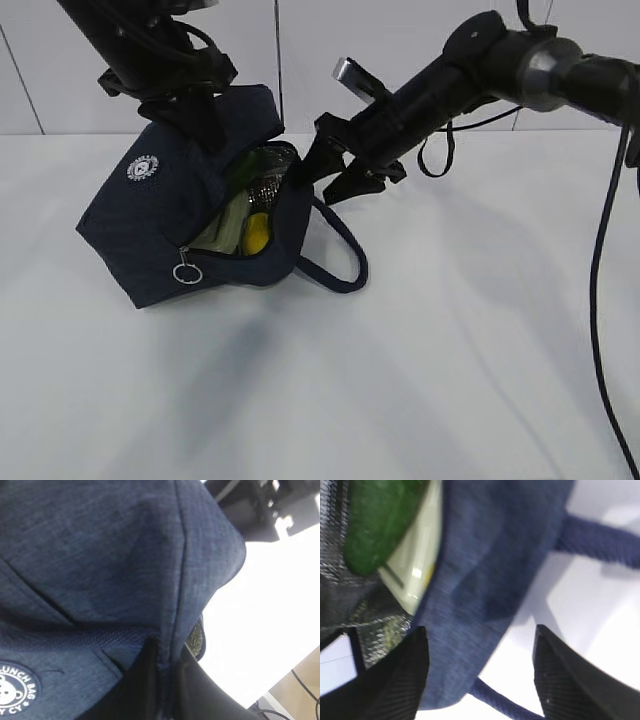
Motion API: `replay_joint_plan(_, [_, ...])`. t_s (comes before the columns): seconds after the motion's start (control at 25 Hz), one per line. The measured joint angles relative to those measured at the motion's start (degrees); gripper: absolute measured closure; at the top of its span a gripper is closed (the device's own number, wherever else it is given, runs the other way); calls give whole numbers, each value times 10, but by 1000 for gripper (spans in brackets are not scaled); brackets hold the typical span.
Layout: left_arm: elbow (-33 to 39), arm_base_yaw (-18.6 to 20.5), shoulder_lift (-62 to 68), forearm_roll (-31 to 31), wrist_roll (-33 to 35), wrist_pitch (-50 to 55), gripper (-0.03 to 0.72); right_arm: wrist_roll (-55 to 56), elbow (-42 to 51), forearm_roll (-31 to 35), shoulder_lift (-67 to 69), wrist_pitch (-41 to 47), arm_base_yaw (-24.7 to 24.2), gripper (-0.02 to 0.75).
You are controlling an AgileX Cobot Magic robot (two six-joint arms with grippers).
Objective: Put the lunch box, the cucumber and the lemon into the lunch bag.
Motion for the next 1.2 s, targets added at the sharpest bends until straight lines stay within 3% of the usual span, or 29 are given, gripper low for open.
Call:
replay_joint_plan(0.4, [0,0,0,0,0,0,674,-30,94,68,0,-3,0,250])
replay_joint_plan(0.56, [0,0,0,0,0,0,674,-51,100,128,7,-5,0,258])
replay_joint_plan(0.68, [0,0,0,0,0,0,674,-53,100,152,17,-7,0,349])
replay_joint_plan(0.84, [0,0,0,0,0,0,674,-55,101,157,31,-13,2,675])
replay_joint_plan(0.88, [0,0,0,0,0,0,674,-55,101,157,30,-16,2,709])
replay_joint_plan(1.2, [-22,0,6,-19,0,1,674,-56,101,143,14,-13,-15,735])
